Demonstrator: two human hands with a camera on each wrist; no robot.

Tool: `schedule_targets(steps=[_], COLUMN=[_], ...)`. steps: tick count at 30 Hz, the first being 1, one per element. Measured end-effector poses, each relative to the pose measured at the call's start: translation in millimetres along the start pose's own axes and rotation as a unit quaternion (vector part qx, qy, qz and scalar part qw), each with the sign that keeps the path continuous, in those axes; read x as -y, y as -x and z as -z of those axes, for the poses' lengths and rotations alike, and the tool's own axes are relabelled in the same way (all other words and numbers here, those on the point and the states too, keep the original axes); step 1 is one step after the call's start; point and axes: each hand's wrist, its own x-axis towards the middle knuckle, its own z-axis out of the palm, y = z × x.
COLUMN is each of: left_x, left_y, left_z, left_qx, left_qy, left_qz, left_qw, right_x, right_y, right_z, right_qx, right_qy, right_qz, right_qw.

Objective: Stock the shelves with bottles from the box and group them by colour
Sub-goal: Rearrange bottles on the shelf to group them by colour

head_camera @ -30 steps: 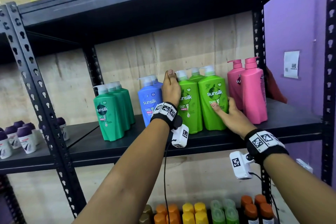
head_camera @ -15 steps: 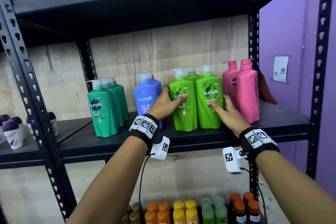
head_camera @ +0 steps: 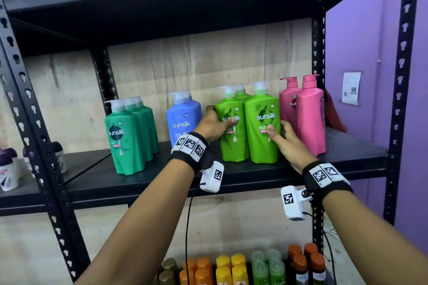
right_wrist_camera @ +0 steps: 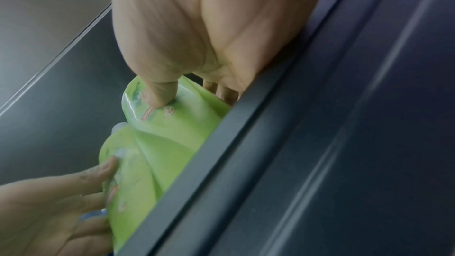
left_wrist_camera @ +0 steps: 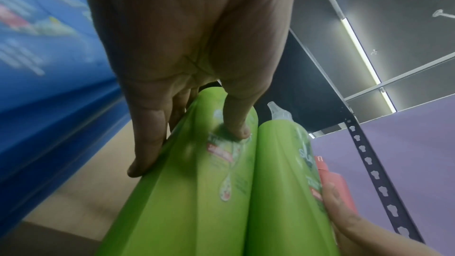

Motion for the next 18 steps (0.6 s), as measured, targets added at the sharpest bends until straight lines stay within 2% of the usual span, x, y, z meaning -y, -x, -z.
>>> schedule_targets(steps=[8,13,18], left_x=[-17.7,-23.1,-26.2], left_y=[-26.0,-35.6,-41.2], left_z=[-12.9,-20.1,-28.5], left_qx=[0.048,0.071,0.118], left_qy=[-0.108,-0.096,-0.139], left_qz=[0.059,0.105,0.049], left_qw=[0.991,0.987,0.982], right_x=[3.9,5.6,5.7], right_y=[3.0,5.0,4.7], right_z=[-0.7,-1.2,-0.1], right_qx=[0.005,0.004,0.007], right_qy=[-0.014,-0.019,-0.021], right_qz=[0.004,0.006,0.002], right_qw=[1.000,1.000,1.000])
